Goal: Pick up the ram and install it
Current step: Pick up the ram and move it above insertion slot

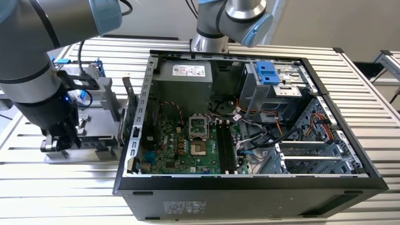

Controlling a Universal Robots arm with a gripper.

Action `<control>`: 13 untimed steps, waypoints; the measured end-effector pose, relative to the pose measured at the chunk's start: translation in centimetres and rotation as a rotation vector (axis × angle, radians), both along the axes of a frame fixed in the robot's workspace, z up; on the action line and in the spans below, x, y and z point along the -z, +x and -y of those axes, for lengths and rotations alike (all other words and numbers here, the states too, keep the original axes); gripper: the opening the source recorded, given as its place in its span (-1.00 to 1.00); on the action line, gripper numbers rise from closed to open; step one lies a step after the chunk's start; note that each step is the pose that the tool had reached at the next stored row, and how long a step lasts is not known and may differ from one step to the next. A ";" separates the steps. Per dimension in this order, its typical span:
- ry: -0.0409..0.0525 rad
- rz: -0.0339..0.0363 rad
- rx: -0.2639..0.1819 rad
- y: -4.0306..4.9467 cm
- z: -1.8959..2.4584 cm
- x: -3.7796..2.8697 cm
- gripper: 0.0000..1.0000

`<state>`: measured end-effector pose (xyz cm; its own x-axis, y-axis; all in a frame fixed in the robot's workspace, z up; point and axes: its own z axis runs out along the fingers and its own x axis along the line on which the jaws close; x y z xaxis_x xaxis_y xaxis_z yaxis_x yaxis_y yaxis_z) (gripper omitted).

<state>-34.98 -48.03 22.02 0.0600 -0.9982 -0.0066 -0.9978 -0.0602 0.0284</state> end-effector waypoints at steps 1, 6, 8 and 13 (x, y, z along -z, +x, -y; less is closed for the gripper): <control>-0.0001 -0.0001 0.000 0.00 0.00 -0.10 -1.00; 0.0000 -0.0001 0.003 -0.01 -0.01 -0.56 -1.00; -0.0001 -0.0001 0.004 -0.01 0.00 -0.72 -1.00; -0.0001 -0.0001 0.004 -0.01 0.00 -1.06 -1.00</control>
